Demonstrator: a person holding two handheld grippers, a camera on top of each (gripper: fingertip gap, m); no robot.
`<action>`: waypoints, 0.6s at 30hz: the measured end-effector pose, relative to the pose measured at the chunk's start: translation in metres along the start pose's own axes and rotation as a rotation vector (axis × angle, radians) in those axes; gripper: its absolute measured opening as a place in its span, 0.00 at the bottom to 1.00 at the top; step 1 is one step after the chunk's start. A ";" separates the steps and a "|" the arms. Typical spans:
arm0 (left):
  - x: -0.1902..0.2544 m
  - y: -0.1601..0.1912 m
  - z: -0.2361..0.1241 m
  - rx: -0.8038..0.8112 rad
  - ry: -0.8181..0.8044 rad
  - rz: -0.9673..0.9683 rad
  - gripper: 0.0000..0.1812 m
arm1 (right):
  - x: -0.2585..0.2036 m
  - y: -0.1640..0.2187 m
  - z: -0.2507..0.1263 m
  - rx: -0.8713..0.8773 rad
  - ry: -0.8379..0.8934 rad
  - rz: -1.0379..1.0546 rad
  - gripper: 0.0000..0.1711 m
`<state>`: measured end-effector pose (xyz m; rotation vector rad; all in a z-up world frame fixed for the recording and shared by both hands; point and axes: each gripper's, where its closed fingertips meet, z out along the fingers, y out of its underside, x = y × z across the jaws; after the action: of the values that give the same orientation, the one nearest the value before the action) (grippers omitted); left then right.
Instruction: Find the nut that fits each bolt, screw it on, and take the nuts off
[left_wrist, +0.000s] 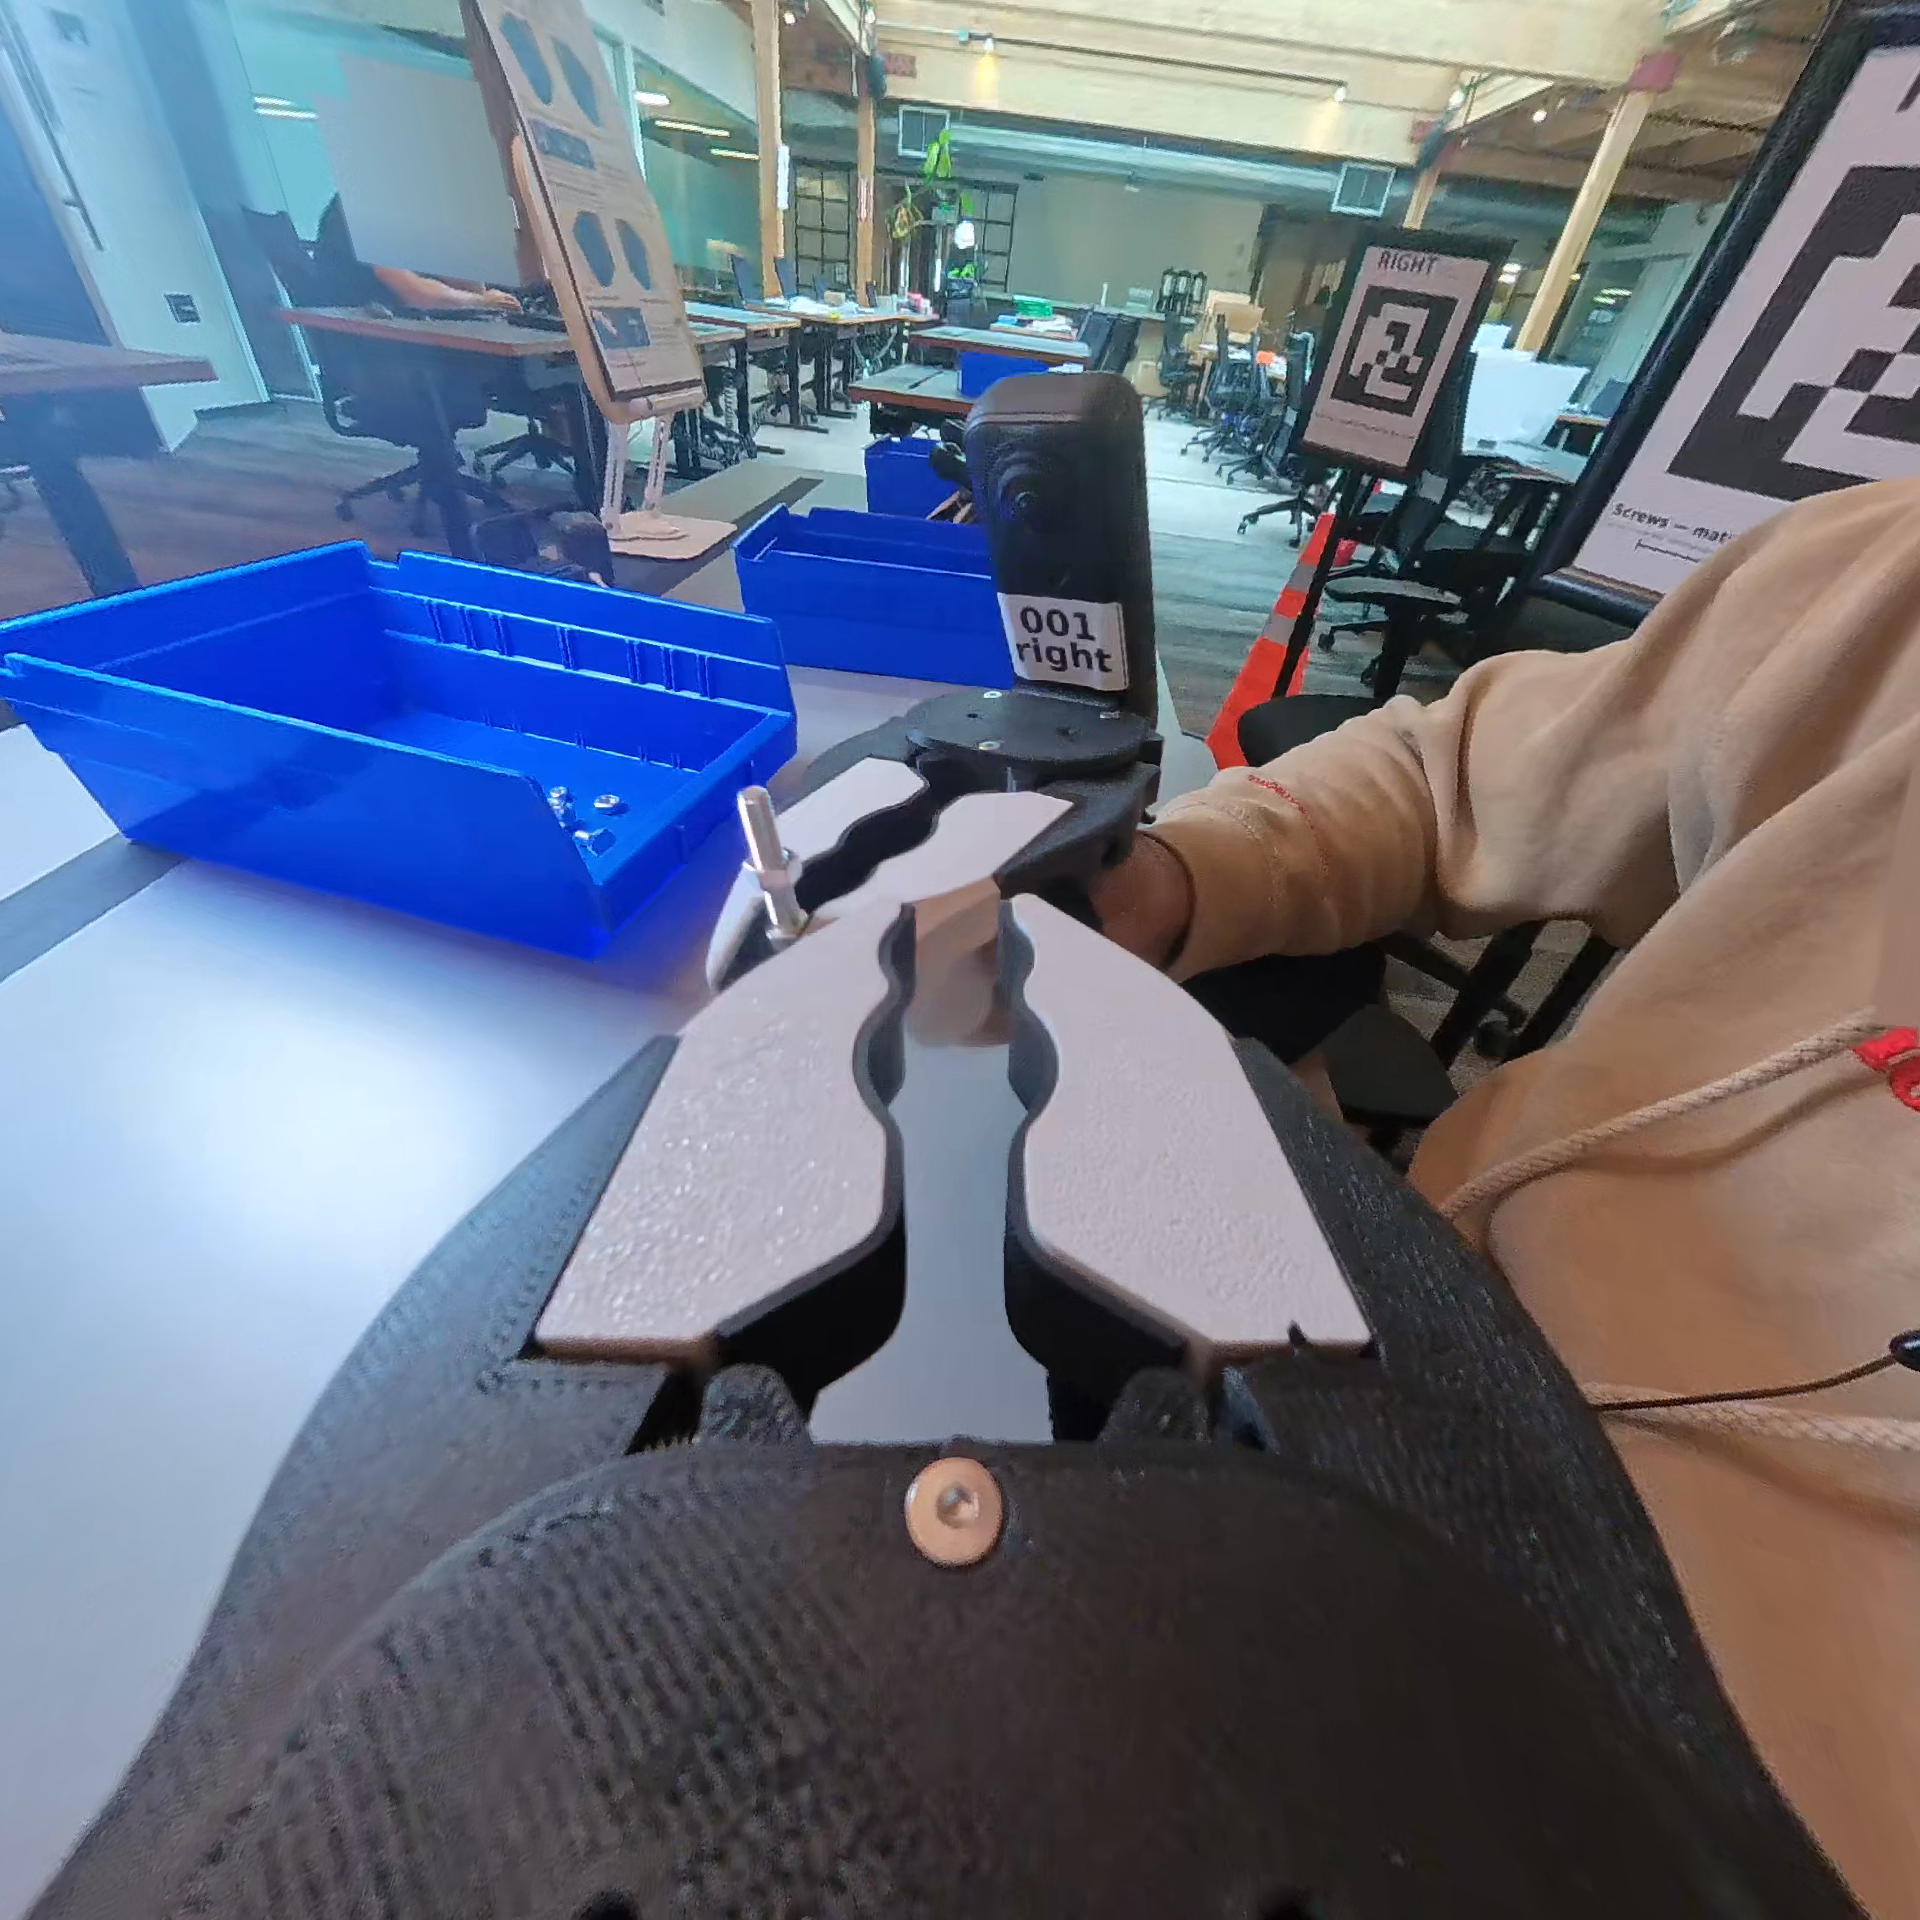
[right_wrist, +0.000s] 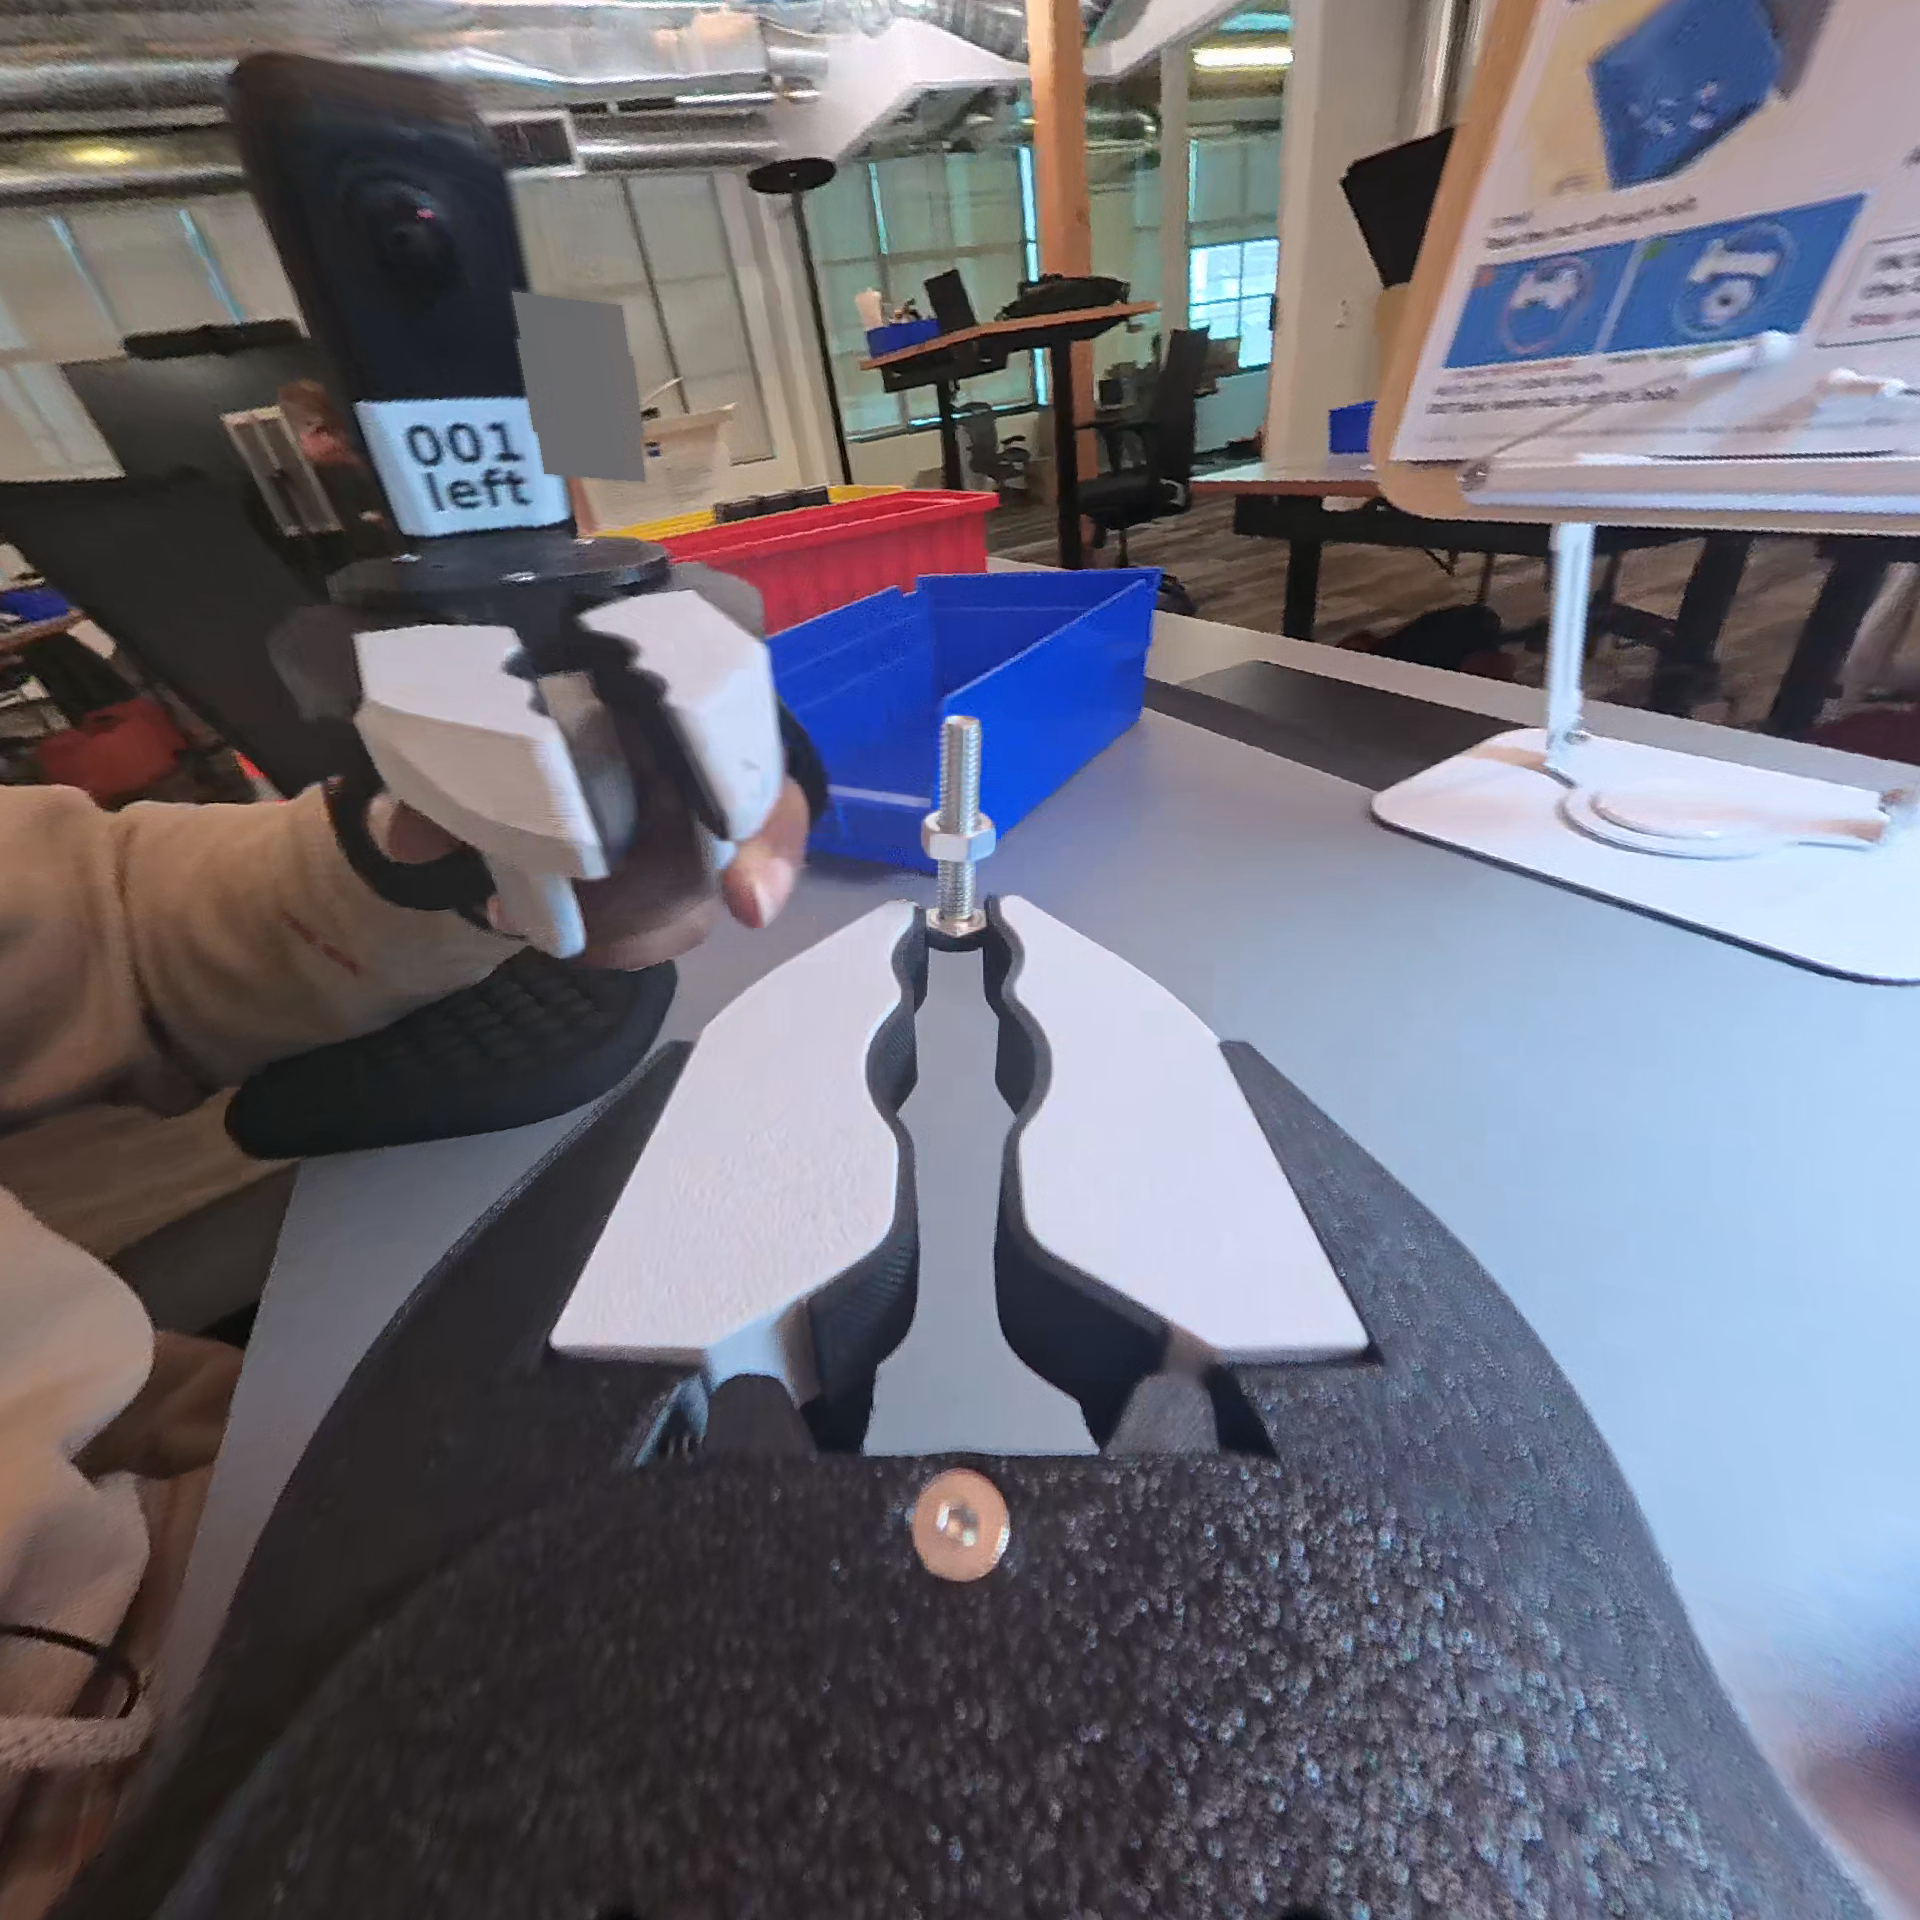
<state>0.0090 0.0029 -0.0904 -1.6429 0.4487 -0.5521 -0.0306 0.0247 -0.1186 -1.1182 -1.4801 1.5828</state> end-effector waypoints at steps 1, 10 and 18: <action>-0.002 0.001 -0.001 0.000 -0.011 0.005 0.08 | 0.004 0.000 -0.001 -0.003 0.014 0.004 0.06; -0.015 0.011 0.002 0.002 -0.053 -0.019 0.17 | -0.016 0.010 0.008 -0.045 -0.078 0.001 0.06; -0.024 0.009 -0.001 0.044 -0.087 -0.025 0.16 | -0.016 0.013 0.008 -0.051 -0.091 0.004 0.06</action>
<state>-0.0106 0.0150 -0.1014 -1.6254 0.3507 -0.5039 -0.0308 0.0054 -0.1298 -1.0904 -1.5863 1.6261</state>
